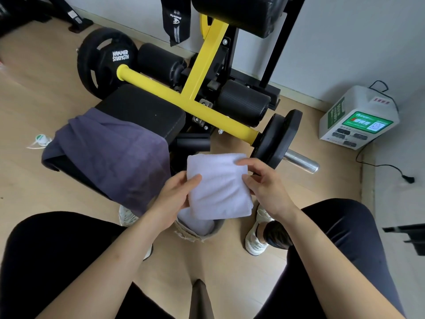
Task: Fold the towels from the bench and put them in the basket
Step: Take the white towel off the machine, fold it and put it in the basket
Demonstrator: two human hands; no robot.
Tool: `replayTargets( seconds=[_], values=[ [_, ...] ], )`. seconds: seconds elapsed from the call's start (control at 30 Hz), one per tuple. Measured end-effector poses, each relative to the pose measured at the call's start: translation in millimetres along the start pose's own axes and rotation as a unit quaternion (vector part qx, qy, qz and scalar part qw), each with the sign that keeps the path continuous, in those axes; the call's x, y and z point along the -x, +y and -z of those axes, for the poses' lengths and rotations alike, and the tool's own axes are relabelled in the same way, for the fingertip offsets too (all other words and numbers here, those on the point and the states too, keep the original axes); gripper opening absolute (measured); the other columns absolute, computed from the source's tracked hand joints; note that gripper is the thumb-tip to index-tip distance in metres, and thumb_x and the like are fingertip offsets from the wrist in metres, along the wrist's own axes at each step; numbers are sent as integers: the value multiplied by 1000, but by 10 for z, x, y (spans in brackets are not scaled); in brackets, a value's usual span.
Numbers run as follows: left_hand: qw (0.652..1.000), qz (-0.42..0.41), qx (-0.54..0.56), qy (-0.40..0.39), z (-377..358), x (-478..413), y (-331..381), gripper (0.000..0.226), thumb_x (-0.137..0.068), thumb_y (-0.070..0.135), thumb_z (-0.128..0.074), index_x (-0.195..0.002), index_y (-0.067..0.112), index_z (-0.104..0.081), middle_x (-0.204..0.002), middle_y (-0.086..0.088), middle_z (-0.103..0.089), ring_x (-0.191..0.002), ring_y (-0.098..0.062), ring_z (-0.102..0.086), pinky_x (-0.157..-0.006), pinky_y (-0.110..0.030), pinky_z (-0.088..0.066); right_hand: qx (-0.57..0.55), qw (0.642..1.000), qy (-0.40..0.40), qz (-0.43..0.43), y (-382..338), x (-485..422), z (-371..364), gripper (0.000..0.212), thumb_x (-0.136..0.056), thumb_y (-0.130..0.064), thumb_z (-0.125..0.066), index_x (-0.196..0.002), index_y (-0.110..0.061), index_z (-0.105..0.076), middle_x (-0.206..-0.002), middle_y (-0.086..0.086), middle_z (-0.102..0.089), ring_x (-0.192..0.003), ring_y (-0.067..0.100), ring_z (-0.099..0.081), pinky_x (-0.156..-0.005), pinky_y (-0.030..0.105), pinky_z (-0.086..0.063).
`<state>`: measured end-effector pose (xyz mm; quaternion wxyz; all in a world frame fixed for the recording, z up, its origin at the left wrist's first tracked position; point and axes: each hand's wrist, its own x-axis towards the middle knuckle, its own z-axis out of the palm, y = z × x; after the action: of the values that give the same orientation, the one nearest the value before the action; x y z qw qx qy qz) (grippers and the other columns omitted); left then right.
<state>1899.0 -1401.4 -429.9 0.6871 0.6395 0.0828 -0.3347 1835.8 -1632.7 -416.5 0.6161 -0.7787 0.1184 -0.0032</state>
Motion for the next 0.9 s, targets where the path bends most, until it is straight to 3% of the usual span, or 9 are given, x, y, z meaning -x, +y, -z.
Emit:
replayTargets(
  seconds=[0.07, 0.17, 0.27, 0.33, 0.53, 0.67, 0.77, 0.9],
  values=[
    [999, -20, -33, 29, -16, 7, -5, 26, -99, 39, -64, -115, 19, -68, -119, -8, -72, -118, -31, -66, -94, -48, -56, -5, 1000, -1, -18, 6, 1, -22, 34, -100, -5, -53, -117, -32, -66, -104, -4, -64, -78, 12, -58, -68, 26, -47],
    [993, -59, -79, 72, -33, 23, 9, 30, -99, 41, -63, -126, 30, -58, -116, 1, -70, -114, -23, -66, -87, -47, -58, -17, 998, -21, -55, 22, -5, -44, 35, -92, -21, -69, -121, -39, -62, -115, -3, -61, -89, 24, -63, -72, 39, -57],
    [993, -77, -76, 57, 2, 50, 72, 48, -98, 31, -66, -140, 41, -43, -115, -3, -69, -105, -19, -68, -77, -43, -58, 9, 995, -48, -89, 29, -12, -29, 68, -70, -39, -85, -131, -44, -53, -129, -8, -54, -98, 28, -66, -78, 45, -60],
    [993, -87, -78, 13, 58, 75, 112, 63, -94, 21, -72, -138, 51, -40, -118, -5, -68, -106, -21, -69, -79, -48, -60, 39, 992, -66, -96, 37, -17, -9, 85, -62, -44, -87, -137, -45, -47, -133, -11, -49, -100, 27, -65, -83, 45, -59],
    [964, -133, -219, -66, 104, 88, 91, 71, -78, 20, -86, -130, 54, -50, -130, 1, -58, -108, -27, -67, -92, -48, -59, 138, 985, -71, -74, 62, -10, -30, 89, -72, -24, -87, -145, -40, -37, -130, -17, -42, -108, 17, -53, -96, 41, -52],
    [939, -144, -303, -75, 94, 62, 32, 75, -73, 38, -82, -135, 61, -45, -130, 8, -49, -106, -19, -64, -90, -47, -59, 190, 978, -67, -60, 88, -6, -87, 91, -73, -25, -85, -148, -37, -34, -125, -11, -41, -104, 14, -49, -94, 36, -50],
    [925, -134, -351, -66, 109, 45, 16, 77, -71, 49, -77, -136, 66, -40, -125, 13, -47, -105, -10, -61, -91, -48, -57, 203, 976, -65, -47, 96, -4, -101, 90, -74, -25, -84, -148, -37, -34, -124, -10, -41, -100, 10, -49, -89, 28, -47],
    [917, -104, -385, -24, 136, -16, -45, 84, -64, 64, -70, -139, 69, -32, -121, 15, -49, -102, -12, -60, -89, -51, -56, 187, 979, -74, -30, 108, 6, -107, 89, -76, -22, -83, -150, -35, -35, -126, -11, -39, -100, 1, -46, -88, 22, -43]
  ],
)
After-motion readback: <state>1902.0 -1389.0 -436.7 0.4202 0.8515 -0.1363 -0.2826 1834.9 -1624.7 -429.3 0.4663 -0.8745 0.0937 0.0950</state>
